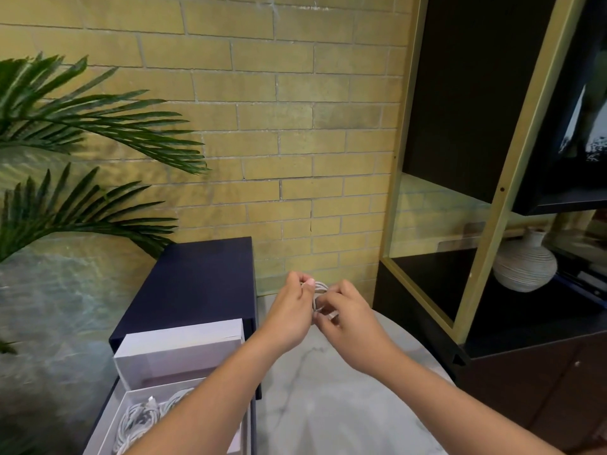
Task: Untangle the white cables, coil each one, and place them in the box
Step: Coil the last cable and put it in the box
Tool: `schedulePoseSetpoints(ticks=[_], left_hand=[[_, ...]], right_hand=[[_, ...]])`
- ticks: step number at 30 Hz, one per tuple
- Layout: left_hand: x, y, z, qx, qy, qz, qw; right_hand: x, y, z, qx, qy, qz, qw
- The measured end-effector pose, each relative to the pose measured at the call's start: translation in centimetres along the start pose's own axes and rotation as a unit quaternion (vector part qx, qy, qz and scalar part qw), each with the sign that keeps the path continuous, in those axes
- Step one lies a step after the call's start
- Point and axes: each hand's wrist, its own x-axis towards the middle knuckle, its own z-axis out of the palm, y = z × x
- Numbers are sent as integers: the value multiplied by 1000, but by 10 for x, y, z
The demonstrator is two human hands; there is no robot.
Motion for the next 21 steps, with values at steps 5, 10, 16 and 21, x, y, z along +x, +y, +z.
schedulePoseSetpoints(ticks=[5,10,16,21], left_hand=[[-5,-21,1,69,4,46,997],[-6,-34,-5,151,-4,93,984],[-4,-32,-11,165,-30,114,979],[-3,-30,-7,95,1,73,993]], right_hand=[[4,4,-1,133,-63,128,981],[5,3,-12,291,-121,196,929],[4,-1,-18,318,-138,208,915],[5,1,-9,254,-140,194,937]])
